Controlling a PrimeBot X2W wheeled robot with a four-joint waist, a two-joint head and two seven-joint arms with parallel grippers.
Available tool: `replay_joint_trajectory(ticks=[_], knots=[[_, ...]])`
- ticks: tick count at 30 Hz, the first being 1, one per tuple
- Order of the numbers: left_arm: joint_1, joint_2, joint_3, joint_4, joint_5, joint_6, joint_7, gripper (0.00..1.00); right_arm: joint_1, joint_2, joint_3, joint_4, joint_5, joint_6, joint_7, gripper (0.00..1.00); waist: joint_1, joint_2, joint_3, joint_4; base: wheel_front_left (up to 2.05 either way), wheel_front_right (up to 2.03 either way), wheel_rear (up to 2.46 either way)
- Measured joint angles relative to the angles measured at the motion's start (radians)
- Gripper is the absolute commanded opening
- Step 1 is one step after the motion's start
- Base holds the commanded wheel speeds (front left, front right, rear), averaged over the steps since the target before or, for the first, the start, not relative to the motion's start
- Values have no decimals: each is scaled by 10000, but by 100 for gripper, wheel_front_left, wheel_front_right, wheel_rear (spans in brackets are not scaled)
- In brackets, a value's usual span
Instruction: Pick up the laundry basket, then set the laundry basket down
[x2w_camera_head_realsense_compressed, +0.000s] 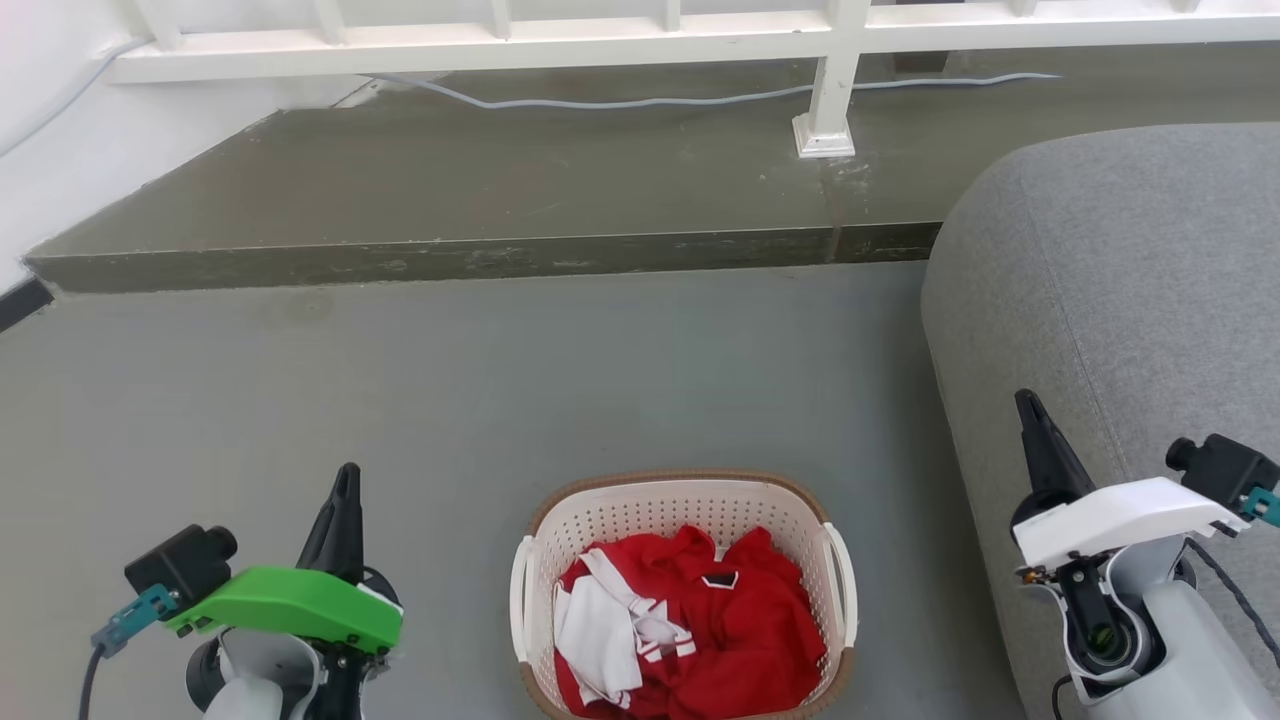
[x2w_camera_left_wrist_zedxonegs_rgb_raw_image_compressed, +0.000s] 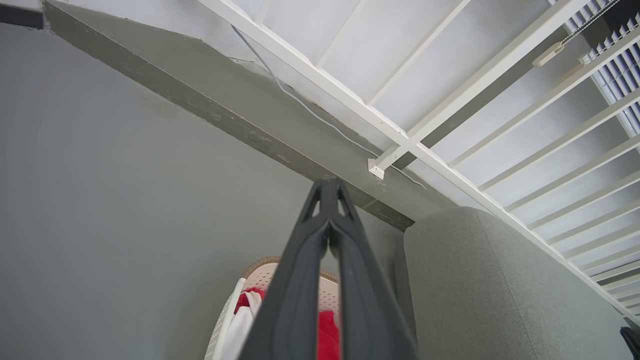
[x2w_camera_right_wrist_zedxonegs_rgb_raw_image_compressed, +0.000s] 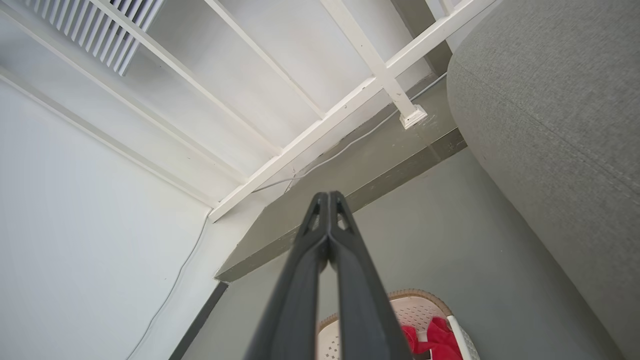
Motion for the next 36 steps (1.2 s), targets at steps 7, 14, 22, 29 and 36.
replay_joint_trajectory(ticks=[7, 14, 22, 29, 36], knots=[[1, 0, 219, -2, -830, -13, 190, 0, 1, 79, -261, -63, 790, 4, 247, 0, 0, 0, -54, 7, 0, 0, 0], [2, 2, 420, 0, -1555, -98, 453, 0, 4, 159, -518, -121, 1544, 4, 464, 0, 0, 0, -108, 13, 0, 0, 0], [3, 2, 685, 0, -2433, -182, 709, 0, 11, 268, -811, -196, 2395, 33, 704, 0, 0, 0, -169, 21, 0, 0, 0], [3, 2, 917, 0, -3273, -257, 917, 0, 18, 322, -1064, -268, 3183, 84, 965, 0, 0, 0, -224, 28, 0, 0, 0], [3, 2, 1150, 0, -4080, -295, 1200, 0, 42, 418, -1352, -349, 4042, 86, 1229, 0, 1, 0, -285, 35, 0, 0, 0]])
